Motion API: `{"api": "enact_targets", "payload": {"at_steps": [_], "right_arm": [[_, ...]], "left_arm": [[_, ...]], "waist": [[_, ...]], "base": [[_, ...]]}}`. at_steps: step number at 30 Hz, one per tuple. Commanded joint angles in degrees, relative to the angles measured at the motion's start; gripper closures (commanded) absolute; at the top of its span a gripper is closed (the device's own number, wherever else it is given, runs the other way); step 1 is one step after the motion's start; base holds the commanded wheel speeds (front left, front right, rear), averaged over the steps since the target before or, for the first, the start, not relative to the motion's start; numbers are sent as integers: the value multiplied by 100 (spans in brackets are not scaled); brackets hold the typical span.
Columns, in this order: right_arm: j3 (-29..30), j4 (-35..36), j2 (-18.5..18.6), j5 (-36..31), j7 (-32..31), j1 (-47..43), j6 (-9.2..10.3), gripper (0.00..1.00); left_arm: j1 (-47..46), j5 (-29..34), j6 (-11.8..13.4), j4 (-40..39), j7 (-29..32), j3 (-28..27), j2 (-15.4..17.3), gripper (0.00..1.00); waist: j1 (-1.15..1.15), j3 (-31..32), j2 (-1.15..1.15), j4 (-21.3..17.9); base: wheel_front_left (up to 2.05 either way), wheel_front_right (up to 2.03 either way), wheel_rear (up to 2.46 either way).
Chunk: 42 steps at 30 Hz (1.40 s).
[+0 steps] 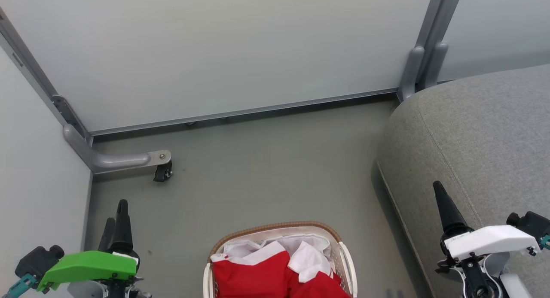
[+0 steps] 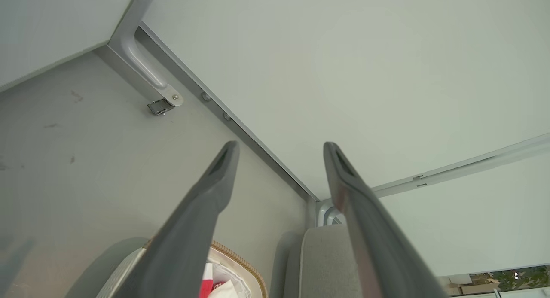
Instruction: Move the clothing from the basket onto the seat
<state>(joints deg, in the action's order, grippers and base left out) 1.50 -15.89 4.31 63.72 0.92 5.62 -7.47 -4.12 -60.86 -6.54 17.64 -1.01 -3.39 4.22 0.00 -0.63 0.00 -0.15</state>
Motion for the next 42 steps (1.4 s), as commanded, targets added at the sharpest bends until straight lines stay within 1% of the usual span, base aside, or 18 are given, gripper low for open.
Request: {"api": "enact_targets", "payload": {"at_steps": [1, 14, 23, 32, 42], "right_arm": [[-29, 60, 65, -253, 71, 193, -1, 0], [-173, 23, 67, -1406, 332, 295, -1, 0], [-220, 99, 18, -2325, 499, 295, -2, 0], [-255, 151, 7, -3024, 649, 363, -2, 0], [-400, -18, 61, -3707, 799, 404, -2, 0]], "left_arm": [[-104, 263, 8, -88, -64, 15, 66, 0], [-92, 1465, 45, -34, -326, 266, 146, 0], [-107, 2183, 179, -73, -494, 396, 180, 0], [-154, 2796, 298, -97, -638, 493, 239, 0], [-96, 3361, 322, 1, -793, 607, 244, 0]], "waist": [[0, 0, 0, -4], [0, -1, 0, -17], [0, -15, 0, -22], [0, -32, 0, -26], [0, -19, 0, -28]], "base": [[0, 0, 0], [0, 0, 0], [0, 0, 0], [0, 0, 0], [0, 0, 0]]}}
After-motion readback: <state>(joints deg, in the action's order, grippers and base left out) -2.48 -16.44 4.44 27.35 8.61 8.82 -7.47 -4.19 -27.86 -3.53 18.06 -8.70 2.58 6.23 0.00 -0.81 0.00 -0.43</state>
